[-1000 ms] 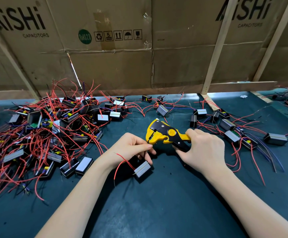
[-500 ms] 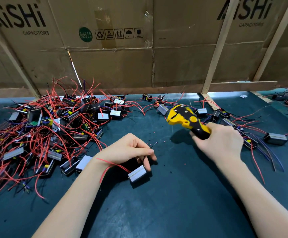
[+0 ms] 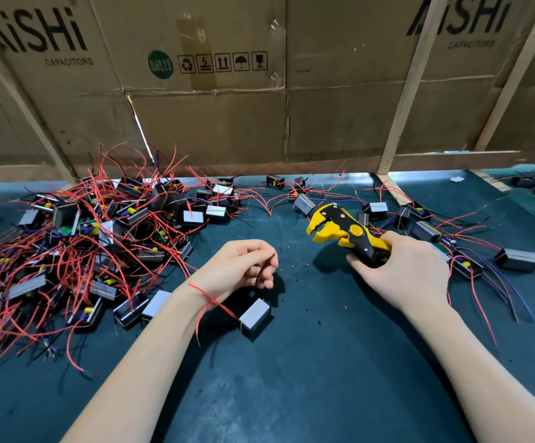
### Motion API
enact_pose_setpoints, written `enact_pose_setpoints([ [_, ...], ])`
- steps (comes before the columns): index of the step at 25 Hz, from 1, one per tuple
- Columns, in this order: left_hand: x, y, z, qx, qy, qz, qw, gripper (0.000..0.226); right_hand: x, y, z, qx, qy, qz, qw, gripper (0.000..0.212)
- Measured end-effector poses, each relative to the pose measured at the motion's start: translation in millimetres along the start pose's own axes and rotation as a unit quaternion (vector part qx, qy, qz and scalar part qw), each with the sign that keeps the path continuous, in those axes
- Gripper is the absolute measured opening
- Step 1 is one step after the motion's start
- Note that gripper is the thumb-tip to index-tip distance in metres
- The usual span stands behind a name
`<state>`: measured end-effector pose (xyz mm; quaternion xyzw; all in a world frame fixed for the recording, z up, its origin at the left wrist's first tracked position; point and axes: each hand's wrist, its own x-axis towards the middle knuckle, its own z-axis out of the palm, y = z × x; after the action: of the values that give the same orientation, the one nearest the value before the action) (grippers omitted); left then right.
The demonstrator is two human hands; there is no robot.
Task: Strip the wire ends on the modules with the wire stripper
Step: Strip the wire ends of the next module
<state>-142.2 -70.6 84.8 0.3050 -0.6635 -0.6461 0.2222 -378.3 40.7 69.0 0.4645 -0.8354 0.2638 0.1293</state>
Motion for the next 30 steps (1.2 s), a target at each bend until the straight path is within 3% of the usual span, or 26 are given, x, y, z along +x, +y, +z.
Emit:
enact_pose_setpoints([
  [4, 0.0, 1.1, -0.6, -0.077, -0.003, -0.01, 0.997, 0.025, 0.9, 2.5, -2.3, 0.022, -0.005, 0.014, 1.0, 0.044],
  [14, -2.6, 0.7, -3.3, 0.105, 0.065, 0.028, 0.992, 0.022, 0.0, 2.7, -0.3, 0.029, -0.019, 0.012, 0.999, 0.045],
  [20, -8.3, 12.8, -16.4, 0.005, -0.017, 0.036, 0.999, 0.024, 1.0, 3.7, -0.7, 0.029, -0.022, 0.015, 0.999, 0.046],
  [24, -9.6, 15.7, -23.3, 0.033, 0.053, 0.03, 0.998, 0.029, 1.4, 4.3, -0.1, 0.031, -0.029, 0.016, 0.999, 0.047],
  [29, -12.0, 15.8, -25.9, 0.01, 0.081, 0.044, 0.996, 0.009, 0.9, 4.3, -0.7, 0.036, -0.032, 0.021, 0.999, 0.047],
  [30, -11.9, 14.7, -26.3, 0.012, 0.091, 0.051, 0.994, 0.014, 0.8, 4.2, -0.7, 0.036, -0.031, 0.02, 0.999, 0.048],
])
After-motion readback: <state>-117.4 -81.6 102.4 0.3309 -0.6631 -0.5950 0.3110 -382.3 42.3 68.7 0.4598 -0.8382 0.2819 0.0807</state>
